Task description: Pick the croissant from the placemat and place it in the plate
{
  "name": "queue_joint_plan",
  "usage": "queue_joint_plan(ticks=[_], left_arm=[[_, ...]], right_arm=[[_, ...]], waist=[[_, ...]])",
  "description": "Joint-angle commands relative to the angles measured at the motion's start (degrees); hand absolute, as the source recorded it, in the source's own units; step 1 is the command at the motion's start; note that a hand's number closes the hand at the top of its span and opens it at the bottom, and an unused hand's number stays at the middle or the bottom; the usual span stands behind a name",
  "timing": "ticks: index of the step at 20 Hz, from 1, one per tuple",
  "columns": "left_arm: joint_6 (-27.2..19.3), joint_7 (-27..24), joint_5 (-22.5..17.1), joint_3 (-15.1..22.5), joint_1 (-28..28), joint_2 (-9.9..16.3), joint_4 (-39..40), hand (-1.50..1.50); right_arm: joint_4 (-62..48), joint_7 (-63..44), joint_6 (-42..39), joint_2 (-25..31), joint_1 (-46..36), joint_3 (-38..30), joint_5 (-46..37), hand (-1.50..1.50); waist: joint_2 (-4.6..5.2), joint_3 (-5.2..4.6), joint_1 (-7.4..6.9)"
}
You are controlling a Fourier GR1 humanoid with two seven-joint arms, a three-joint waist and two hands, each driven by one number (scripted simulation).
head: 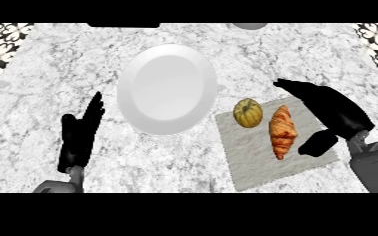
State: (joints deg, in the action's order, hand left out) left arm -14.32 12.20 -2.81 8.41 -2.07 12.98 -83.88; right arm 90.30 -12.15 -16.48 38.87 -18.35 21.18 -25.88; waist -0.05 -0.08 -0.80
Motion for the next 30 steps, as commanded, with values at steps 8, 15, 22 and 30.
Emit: queue_joint_plan(ticks=[8, 15, 22, 30], left_arm=[[1.47, -0.93, -0.31, -2.96, -1.65, 0.08, 3.18, 0.00], [1.57, 0.42, 1.69, -2.72, 0.54, -1.50, -0.93, 0.00], [1.17, 3.35, 4.23, -1.71, 4.87, -2.84, -7.82, 0.00], [5.88, 0.30, 2.82, -7.35, -0.98, -2.10, 0.91, 0.00]], right_arm=[[-5.55, -16.91, -21.91, -6.36, -8.67, 4.76, 0.29, -1.50], [-12.70, -16.29, -23.12, -13.15, -10.12, 2.70, -6.43, -1.50], [-15.51, -11.61, -25.64, -14.51, -9.28, -0.23, -11.17, -1.50], [-16.73, -5.71, -25.02, -15.24, -7.10, -4.43, -16.54, -1.50]], waist=[[0.10, 0.05, 0.51], [0.09, 0.09, 0.33], [0.06, 0.10, 0.19], [0.09, 0.08, 0.57]])
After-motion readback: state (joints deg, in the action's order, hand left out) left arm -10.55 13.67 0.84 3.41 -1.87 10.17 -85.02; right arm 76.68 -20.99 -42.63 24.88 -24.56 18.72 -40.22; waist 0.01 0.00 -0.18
